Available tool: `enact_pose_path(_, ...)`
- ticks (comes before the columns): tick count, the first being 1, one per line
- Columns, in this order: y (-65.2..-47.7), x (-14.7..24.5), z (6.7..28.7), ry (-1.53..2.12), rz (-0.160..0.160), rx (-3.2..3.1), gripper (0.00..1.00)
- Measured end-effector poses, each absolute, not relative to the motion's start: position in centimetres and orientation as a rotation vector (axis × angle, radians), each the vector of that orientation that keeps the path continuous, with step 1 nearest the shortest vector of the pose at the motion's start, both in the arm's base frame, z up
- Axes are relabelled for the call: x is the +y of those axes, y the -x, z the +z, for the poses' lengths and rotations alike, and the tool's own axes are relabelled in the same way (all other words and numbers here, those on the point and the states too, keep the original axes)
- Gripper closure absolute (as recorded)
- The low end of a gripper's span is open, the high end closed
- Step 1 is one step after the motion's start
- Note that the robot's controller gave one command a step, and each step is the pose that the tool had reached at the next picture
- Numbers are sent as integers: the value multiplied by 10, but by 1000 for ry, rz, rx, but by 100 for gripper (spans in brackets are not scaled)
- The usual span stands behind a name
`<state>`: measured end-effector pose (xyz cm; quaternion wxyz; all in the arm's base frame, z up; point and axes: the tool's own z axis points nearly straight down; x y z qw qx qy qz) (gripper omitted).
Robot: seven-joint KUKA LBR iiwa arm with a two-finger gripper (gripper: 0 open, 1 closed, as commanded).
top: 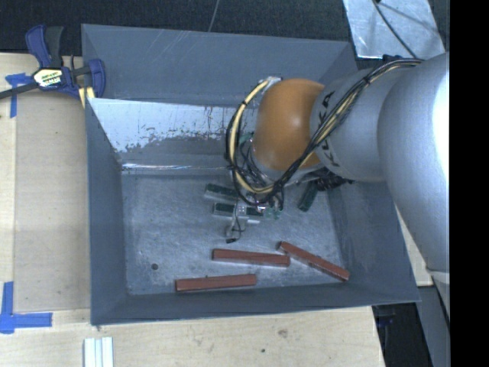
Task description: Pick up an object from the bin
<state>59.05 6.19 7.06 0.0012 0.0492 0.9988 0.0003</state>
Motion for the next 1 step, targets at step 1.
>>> enact_pose_path(1,-601,53,71,-178,1,3132,100)
